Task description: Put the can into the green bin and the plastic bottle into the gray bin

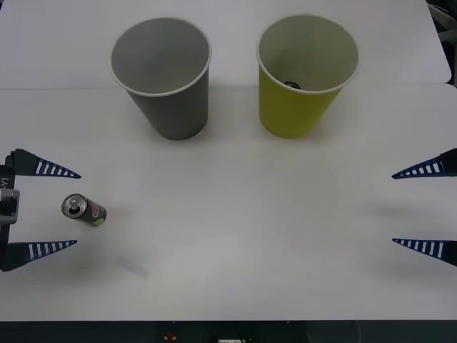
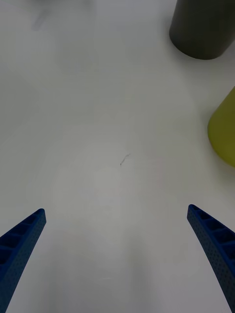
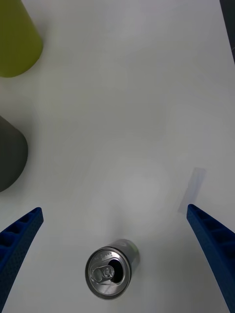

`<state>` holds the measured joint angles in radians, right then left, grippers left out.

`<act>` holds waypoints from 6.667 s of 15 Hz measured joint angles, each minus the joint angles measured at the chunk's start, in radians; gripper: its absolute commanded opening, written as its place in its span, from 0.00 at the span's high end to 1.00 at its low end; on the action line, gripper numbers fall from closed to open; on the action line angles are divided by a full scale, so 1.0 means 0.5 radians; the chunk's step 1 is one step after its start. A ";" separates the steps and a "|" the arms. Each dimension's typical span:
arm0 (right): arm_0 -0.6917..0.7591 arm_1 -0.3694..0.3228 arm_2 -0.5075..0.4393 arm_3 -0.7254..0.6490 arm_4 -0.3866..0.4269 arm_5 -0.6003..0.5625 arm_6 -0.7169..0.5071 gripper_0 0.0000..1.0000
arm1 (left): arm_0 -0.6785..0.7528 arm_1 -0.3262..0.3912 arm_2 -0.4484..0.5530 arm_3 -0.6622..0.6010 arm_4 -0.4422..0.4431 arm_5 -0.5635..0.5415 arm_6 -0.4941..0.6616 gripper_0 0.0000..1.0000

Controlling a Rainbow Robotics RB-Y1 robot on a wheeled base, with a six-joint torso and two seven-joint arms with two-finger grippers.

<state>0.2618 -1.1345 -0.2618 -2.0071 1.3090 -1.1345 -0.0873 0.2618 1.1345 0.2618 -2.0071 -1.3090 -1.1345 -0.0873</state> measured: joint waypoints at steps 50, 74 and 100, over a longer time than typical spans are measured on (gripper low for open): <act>0.000 0.000 0.000 0.000 0.000 0.000 0.000 0.00 | -1.056 -0.310 -1.537 2.725 1.901 -0.354 -1.470 0.00; 0.000 0.000 0.000 0.000 0.000 0.000 0.000 0.00 | -1.227 -0.706 -1.664 3.137 2.165 -0.461 -1.617 0.95; 0.000 0.000 0.000 0.000 0.000 0.000 0.000 0.00 | -1.291 -0.619 -1.108 2.735 1.275 -0.482 -0.864 1.00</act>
<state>0.2618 -1.1345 -0.2618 -2.0071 1.3090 -1.1345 -0.0872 -0.3838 0.8249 -0.2920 -0.6394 -0.6715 -1.3754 -0.5195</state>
